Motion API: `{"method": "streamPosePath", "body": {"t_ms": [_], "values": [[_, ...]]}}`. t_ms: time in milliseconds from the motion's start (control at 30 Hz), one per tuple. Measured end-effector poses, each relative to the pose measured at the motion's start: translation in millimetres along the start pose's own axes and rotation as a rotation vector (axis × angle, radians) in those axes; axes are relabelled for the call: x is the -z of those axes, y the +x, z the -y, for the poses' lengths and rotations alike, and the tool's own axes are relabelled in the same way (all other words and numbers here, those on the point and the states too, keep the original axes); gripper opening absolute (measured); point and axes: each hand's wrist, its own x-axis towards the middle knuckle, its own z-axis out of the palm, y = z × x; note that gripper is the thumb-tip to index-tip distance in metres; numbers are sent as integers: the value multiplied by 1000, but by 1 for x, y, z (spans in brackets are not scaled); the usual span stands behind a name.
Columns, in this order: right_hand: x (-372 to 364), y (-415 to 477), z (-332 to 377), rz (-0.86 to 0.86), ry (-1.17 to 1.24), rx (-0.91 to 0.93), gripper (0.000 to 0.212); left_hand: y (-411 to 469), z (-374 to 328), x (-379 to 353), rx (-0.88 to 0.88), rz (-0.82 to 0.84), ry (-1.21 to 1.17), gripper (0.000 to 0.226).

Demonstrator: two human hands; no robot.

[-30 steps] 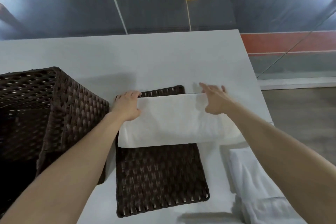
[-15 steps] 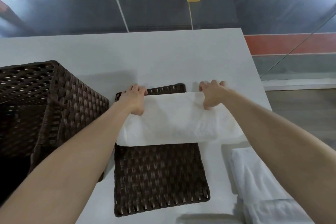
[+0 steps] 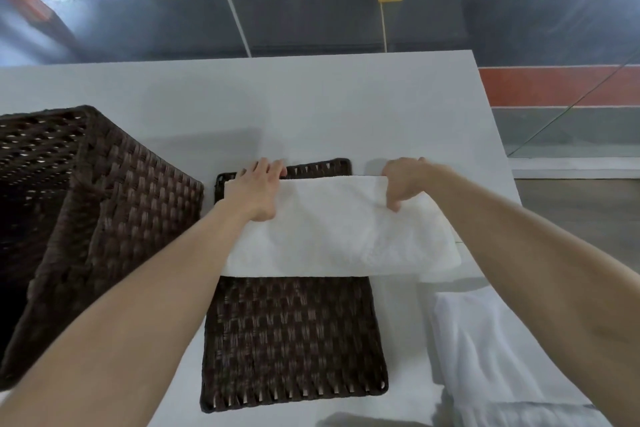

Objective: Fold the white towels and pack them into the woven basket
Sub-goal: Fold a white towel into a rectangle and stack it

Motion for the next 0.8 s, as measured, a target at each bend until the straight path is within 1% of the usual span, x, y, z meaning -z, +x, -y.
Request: {"method": "streamPosePath", "body": {"t_ms": [67, 133, 200, 233, 267, 333, 367, 400, 433, 500, 567, 600, 700, 767, 800], "values": [[0, -10, -2, -43, 61, 60, 43, -5, -9, 2, -29, -23, -127, 81], [0, -28, -4, -145, 99, 154, 33, -8, -21, 7, -66, -59, -263, 94], [2, -52, -4, -252, 48, 235, 27, -11, -35, 17, -118, -54, -275, 100], [4, -66, -3, -296, 10, 271, 31, -14, -42, 25, -143, -36, -234, 97], [6, -80, -2, -327, -20, 295, 33, -17, -46, 34, -157, -9, -160, 86], [11, -105, -4, -369, -62, 311, 27, -24, -49, 50, -139, 64, 2, 50], [13, -116, -7, -381, -87, 313, 23, -29, -44, 57, -121, 111, 41, 35], [14, -125, -11, -394, -113, 311, 22, -34, -36, 62, -100, 160, 45, 26], [16, -133, -16, -397, -132, 295, 21, -40, -26, 68, -79, 189, 32, 24], [24, -143, -27, -398, -130, 243, 21, -52, -4, 84, -47, 193, -23, 29], [38, -150, -37, -436, -107, 203, 22, -66, 8, 110, -43, 108, -82, 35], [47, -153, -41, -470, -87, 186, 22, -72, 12, 125, -29, 29, -63, 33], [60, -160, -46, -628, -57, 149, 25, -98, 12, 160, -6, -333, 143, 29], [50, -161, -48, -758, -35, 148, 33, -118, 8, 160, -6, -553, 190, 35], [39, -161, -47, -800, -1, 160, 36, -126, 7, 149, -12, -623, 212, 38]]}}
